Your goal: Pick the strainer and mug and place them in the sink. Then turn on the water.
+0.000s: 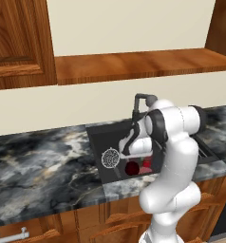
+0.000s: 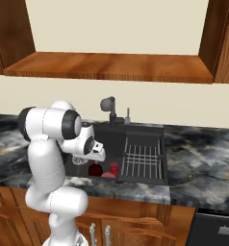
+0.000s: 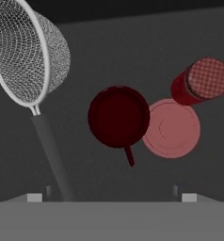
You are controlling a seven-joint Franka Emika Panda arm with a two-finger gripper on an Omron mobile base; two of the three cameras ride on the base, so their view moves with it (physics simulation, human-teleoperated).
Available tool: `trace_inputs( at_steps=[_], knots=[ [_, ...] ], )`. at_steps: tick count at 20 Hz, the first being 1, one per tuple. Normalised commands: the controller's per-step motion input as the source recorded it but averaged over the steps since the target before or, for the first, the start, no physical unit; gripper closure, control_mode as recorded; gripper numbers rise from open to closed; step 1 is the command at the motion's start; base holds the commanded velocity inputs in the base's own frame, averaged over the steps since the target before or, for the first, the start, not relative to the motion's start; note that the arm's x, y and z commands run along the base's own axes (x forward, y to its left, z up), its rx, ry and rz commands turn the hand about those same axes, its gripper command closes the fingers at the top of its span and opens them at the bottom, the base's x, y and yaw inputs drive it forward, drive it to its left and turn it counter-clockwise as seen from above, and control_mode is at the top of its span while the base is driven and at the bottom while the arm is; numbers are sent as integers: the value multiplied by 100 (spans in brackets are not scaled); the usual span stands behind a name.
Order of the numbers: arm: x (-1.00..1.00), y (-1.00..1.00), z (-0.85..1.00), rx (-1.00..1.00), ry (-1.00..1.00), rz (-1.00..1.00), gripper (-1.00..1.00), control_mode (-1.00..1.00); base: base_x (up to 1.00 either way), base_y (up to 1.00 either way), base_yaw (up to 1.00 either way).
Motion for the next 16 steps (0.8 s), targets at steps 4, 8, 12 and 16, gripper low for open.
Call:
trace_inputs(
  at_steps=[4,8,12,16],
  knots=[
    [-30,0,37,0,-2,0,-100,-100,0,0,0],
    [-34,0,52,0,-4,0,-100,-100,0,0,0],
    [-27,0,58,0,-1,0,-100,-100,0,0,0],
    [-26,0,51,0,0,0,-100,-100,0,0,0]
  ],
)
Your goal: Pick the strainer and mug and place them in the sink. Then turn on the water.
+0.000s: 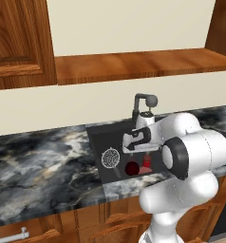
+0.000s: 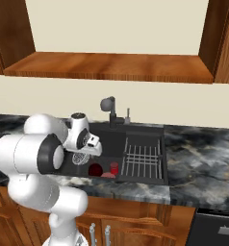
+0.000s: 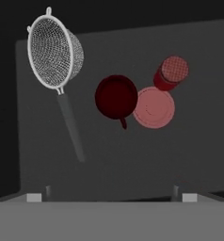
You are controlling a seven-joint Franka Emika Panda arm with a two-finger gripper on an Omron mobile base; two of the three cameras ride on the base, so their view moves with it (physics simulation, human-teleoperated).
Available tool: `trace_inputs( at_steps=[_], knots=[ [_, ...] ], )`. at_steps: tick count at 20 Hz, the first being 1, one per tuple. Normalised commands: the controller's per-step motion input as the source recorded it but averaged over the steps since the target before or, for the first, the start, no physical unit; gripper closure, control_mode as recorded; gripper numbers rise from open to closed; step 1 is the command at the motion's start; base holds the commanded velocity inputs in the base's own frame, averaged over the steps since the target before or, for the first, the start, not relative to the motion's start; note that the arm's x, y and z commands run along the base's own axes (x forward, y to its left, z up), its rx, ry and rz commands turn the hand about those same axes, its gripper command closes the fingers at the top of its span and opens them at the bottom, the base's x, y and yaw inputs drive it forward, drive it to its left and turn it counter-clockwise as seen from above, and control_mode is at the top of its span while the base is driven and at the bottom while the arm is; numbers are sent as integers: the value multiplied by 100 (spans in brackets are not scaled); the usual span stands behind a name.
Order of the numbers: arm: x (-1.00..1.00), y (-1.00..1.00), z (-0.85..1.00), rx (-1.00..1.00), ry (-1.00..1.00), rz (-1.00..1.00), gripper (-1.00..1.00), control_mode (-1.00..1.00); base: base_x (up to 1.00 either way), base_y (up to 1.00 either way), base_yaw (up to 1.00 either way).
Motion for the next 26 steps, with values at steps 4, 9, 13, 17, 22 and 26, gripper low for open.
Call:
trace_inputs(
  at_steps=[4,9,13,17,22,26],
  knots=[
    [-22,0,46,0,0,0,-100,-100,0,0,0],
    [-27,-4,27,0,-1,0,-100,-100,0,0,0],
    [-19,0,26,0,0,0,-100,-100,0,0,0],
    [-19,-3,29,0,0,0,-100,-100,0,0,0],
    [-17,-3,33,0,0,0,-100,-100,0,0,0],
    [-13,0,32,0,0,0,-100,-100,0,0,0]
  ],
)
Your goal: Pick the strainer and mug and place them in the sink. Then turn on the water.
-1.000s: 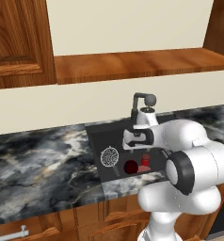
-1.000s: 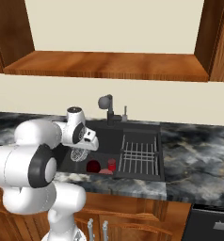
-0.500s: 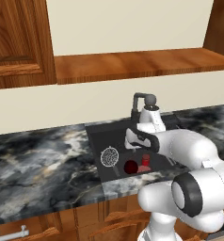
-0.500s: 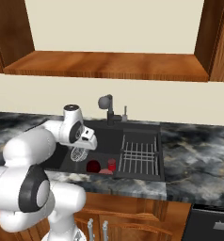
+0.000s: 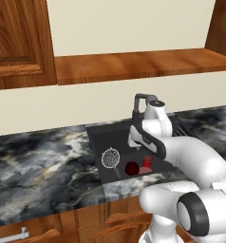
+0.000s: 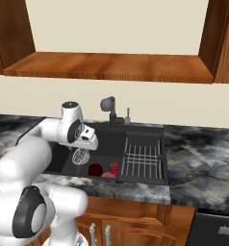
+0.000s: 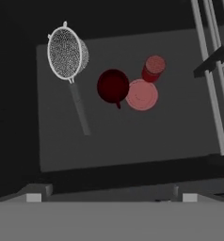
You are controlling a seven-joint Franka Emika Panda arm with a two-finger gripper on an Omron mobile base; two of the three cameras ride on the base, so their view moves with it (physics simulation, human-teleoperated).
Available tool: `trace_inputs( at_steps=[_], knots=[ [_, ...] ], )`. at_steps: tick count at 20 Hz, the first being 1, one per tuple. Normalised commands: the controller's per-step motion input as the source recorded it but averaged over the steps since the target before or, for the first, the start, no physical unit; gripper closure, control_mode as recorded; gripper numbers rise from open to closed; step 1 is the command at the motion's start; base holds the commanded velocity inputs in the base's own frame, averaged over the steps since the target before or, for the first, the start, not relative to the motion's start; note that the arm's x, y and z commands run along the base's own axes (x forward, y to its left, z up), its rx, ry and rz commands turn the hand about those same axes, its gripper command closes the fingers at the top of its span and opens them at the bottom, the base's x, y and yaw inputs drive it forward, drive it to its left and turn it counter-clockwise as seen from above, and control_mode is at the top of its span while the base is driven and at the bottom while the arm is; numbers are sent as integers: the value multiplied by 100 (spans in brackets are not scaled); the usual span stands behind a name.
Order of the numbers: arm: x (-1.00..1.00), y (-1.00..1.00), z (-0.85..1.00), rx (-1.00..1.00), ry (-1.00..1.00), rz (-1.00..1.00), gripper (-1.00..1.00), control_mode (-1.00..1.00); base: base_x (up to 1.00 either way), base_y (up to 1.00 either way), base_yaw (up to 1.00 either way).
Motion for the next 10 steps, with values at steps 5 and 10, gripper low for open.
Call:
trace_inputs(
  at_steps=[5,10],
  knots=[
    [-26,0,17,0,-1,0,-100,-100,0,0,0],
    [-39,0,2,0,0,0,-100,-100,0,0,0]
  ],
)
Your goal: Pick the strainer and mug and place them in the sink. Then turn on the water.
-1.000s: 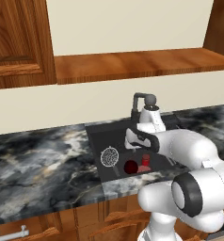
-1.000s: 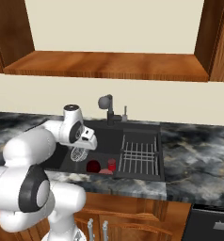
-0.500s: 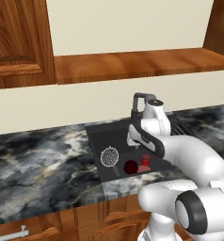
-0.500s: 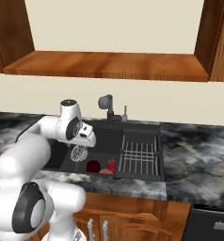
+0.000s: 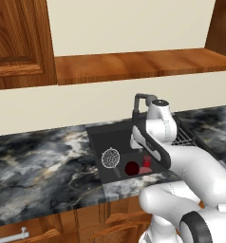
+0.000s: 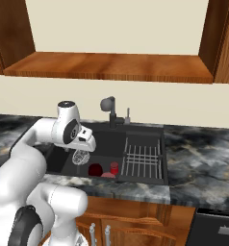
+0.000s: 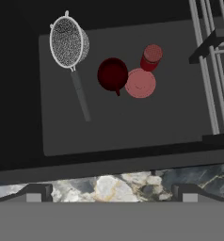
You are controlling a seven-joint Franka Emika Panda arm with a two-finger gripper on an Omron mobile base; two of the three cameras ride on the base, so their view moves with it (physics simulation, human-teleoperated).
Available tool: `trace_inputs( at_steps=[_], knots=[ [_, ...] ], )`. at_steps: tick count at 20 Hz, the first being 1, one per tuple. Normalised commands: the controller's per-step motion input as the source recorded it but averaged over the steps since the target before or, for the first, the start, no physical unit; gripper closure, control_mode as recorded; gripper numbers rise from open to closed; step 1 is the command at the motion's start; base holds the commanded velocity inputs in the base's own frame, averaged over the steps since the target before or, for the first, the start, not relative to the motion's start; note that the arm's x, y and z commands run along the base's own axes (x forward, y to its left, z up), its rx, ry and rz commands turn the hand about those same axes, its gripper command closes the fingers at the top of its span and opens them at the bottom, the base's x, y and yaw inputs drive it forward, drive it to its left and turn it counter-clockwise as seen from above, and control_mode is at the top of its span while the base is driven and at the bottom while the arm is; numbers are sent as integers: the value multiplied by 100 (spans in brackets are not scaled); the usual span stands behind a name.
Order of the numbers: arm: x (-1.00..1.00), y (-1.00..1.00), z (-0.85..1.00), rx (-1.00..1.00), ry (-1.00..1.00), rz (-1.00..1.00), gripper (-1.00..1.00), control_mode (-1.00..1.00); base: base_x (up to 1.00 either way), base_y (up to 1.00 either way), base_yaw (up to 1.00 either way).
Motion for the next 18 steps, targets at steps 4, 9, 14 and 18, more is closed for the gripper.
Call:
trace_inputs(
  at_steps=[4,9,14,18],
  knots=[
    [-46,0,3,0,0,0,-100,-100,0,0,0],
    [-48,0,27,0,0,0,-100,-100,0,0,0],
    [-46,-3,22,0,0,0,-100,-100,0,0,0],
    [-37,-1,4,0,0,0,-100,-100,0,0,0]
  ],
)
